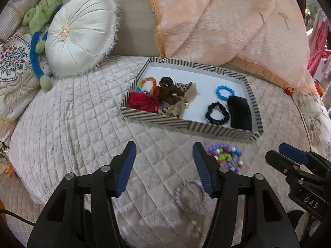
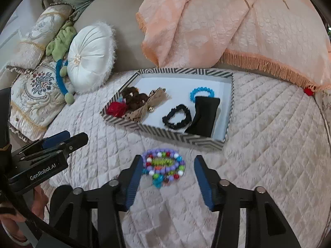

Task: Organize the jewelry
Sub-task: 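Withdraw both open tools from the tray toward the remaining bracelets, then grasp the grey braided bracelet with the left tool while the right grasps the multicolour bracelet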

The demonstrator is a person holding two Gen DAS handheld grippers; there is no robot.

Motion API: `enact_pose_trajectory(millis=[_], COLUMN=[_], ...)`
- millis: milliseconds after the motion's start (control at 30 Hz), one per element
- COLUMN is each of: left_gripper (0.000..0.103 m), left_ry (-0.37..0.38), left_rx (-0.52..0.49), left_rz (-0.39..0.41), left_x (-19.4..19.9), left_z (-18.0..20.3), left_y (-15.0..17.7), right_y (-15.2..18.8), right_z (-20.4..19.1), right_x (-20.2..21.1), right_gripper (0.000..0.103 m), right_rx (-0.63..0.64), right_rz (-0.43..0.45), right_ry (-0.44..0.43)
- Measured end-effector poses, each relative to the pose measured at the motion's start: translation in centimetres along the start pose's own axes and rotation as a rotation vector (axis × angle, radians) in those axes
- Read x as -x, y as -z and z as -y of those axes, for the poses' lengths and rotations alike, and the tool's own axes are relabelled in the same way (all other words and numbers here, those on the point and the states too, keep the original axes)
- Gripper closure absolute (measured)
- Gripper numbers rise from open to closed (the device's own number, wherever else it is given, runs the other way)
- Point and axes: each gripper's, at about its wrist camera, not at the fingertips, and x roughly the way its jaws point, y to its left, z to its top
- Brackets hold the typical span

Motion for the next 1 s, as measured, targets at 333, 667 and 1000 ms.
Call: enact_pose_trajectory(millis=[333, 667, 1000], left_gripper=[0.041, 0.041, 0.041], left_ry=[0.013, 0.036, 0.104], left_rx=[-0.013, -0.006, 0.061], left_rz=[-0.012, -0.050, -0.147], left_x=[1.2, 0.8, -1.1], left_z=[0.6, -0.2, -2.1], left_y=[2.6, 4.0, 4.8], right_y=[1.9, 2.9, 3.7], right_z=[-0.7, -0.3, 1.6], right_x=[1.4, 1.4, -1.6], right_gripper=[0.049, 0.048, 0.049], right_rx=[0.008, 0.009, -0.017], right_rz=[-0.001, -0.025, -0.079], right_ry=[-0.009, -0.002, -0.004])
